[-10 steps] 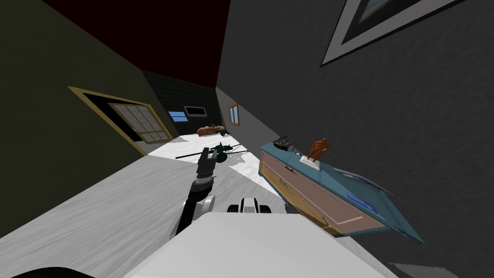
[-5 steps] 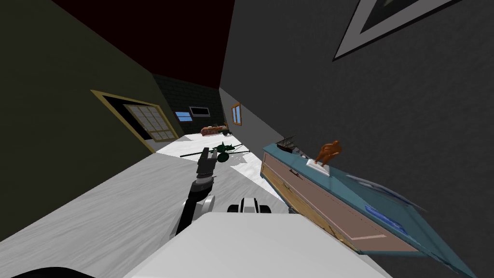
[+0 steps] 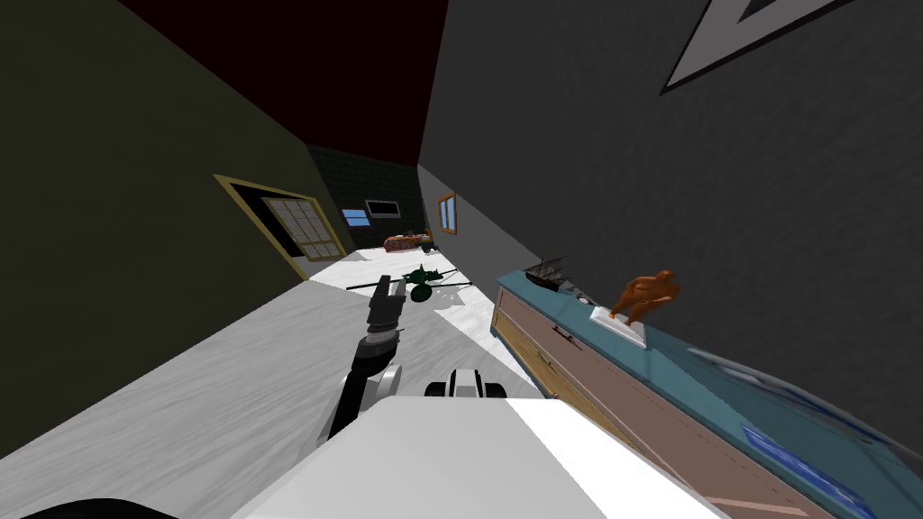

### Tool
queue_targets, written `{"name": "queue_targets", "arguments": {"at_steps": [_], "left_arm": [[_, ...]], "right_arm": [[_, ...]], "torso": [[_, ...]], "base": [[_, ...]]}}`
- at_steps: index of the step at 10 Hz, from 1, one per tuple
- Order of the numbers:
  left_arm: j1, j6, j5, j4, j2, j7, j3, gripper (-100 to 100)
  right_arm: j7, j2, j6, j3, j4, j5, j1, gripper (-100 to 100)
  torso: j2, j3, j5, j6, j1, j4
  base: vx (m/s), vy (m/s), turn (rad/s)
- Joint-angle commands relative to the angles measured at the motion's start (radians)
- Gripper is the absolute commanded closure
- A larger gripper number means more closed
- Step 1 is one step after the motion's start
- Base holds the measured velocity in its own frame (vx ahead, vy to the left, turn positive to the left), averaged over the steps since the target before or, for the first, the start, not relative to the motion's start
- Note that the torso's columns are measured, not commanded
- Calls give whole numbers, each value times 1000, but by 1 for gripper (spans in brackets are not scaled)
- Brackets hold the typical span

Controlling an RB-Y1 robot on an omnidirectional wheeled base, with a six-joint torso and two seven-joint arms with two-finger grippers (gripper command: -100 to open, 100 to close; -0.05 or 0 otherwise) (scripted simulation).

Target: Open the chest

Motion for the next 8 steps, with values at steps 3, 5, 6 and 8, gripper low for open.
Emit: {"name": "queue_targets", "arguments": {"at_steps": [3,5,6,8], "left_arm": [[0,0,0,0,0,0,0,0],[0,0,0,0,0,0,0,0],[0,0,0,0,0,0,0,0],[0,0,0,0,0,0,0,0]], "right_arm": [[6,-3,133,19,105,76,-38,-100],[5,-5,188,26,145,104,-54,-100],[5,-5,204,26,147,104,-54,-100],[4,-8,248,32,187,131,-70,-100]], "torso": [[1,0,0,0,0,0],[1,0,0,0,0,0],[0,0,0,0,0,0],[0,0,0,0,0,0]], "base": [[56,-22,111],[49,-25,83],[43,-26,82],[45,-25,101]]}}
